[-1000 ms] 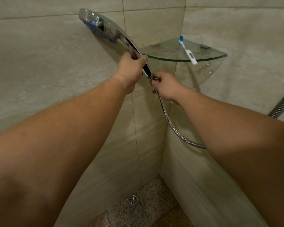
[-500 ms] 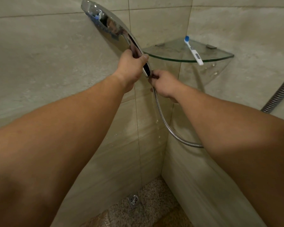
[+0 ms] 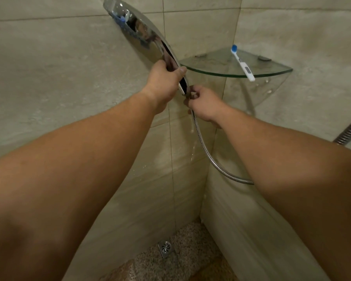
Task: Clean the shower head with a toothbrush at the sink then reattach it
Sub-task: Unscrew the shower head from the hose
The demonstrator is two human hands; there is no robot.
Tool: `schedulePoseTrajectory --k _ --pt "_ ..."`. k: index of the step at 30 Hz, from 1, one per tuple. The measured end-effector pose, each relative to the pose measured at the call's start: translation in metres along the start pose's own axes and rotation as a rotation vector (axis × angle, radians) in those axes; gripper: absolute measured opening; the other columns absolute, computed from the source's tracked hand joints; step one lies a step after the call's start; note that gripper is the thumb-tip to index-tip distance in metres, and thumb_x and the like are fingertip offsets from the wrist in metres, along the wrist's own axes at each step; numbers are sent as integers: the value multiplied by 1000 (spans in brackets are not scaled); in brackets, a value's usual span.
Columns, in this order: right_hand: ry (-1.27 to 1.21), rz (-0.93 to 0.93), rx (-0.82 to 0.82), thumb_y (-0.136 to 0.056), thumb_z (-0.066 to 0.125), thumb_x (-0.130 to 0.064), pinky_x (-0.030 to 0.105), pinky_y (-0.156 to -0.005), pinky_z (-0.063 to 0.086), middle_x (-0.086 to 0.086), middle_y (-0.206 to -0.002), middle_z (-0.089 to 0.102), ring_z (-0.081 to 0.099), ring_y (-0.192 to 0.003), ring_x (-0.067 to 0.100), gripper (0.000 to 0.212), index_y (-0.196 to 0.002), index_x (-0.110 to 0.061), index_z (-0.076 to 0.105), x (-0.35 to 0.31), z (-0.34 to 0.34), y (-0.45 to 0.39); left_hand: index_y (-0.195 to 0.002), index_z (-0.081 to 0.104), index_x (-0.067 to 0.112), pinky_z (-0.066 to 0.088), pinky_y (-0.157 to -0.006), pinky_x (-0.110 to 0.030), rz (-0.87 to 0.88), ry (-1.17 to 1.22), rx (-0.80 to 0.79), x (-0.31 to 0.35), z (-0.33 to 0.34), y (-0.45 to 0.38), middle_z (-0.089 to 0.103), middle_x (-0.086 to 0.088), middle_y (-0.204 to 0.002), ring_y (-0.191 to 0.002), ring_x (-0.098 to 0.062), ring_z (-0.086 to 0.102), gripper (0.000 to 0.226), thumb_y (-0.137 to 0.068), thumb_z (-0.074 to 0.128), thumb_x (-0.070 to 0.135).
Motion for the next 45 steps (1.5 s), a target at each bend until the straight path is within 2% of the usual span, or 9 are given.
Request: schedulePoseTrajectory --k 6,8,14,19,22,26,31,37,45 --pt "48 0 57 -85 70 -17 51 -83 55 5 -88 68 67 -88 31 14 -94 -25 63 -3 -1 2 -103 59 8 55 -99 -58 4 10 7 1 0 0 69 -24 -116 -111 -40 67 20 -88 67 19" --pt "40 18 90 -78 77 -18 53 -77 56 5 -82 65 67 -82 35 25 -81 -26 53 1 -3 -1 -102 58 6 53 -99 -60 5 18 0 2 2 1 68 -26 -111 -110 -41 67 20 -88 67 18" --pt "-41 0 -14 -93 60 -12 40 -80 55 7 -93 67 64 -80 27 37 -130 -14 55 -3 -5 7 -99 59 10 55 -98 -59 4 6 -1 5 2 5 68 -27 -117 -112 -42 66 25 -81 68 24" --pt "0 -26 53 -91 64 -13 43 -76 58 1 -73 62 64 -69 25 10 -89 -23 63 -2 -6 6 -96 57 14 54 -98 -58 11 -3 12 6 1 4 68 -25 -118 -112 -40 67 10 -94 67 14" --pt "68 11 113 -78 77 -19 43 -71 58 0 -70 61 65 -70 28 28 -75 -25 50 -3 -8 5 -98 57 10 55 -96 -60 7 11 6 7 3 5 67 -22 -107 -105 -38 68 10 -95 67 12" --pt "104 -6 135 -70 79 -25 49 -69 57 4 -78 65 66 -74 30 35 -77 -26 45 3 -8 -1 -105 60 5 56 -94 -61 3 11 5 7 5 6 68 -27 -116 -111 -43 67 19 -92 68 16" --pt "10 -44 49 -84 70 -22 41 -78 57 -4 -83 64 63 -77 20 40 -122 -21 57 -2 -7 4 -109 60 4 56 -95 -59 5 13 -3 9 4 6 68 -26 -117 -112 -42 67 21 -93 67 15" --pt "66 -37 76 -87 67 -19 49 -80 56 5 -86 69 68 -84 31 11 -96 -25 67 -6 -6 7 -98 57 11 55 -97 -60 4 20 2 11 3 5 68 -25 -114 -114 -44 65 10 -94 67 13" --pt "50 -9 200 -72 76 -14 52 -73 57 5 -86 64 69 -83 28 36 -74 -27 43 0 -10 5 -114 56 1 63 -87 -46 -16 80 -4 11 10 6 67 -25 -115 -109 -37 69 19 -99 64 9"
Point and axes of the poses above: each hand's wrist, its own y-axis away from the middle knuckle, its own z-axis out of the palm, x = y × z, the point moved 2 cm from there along -y, towards the middle knuckle
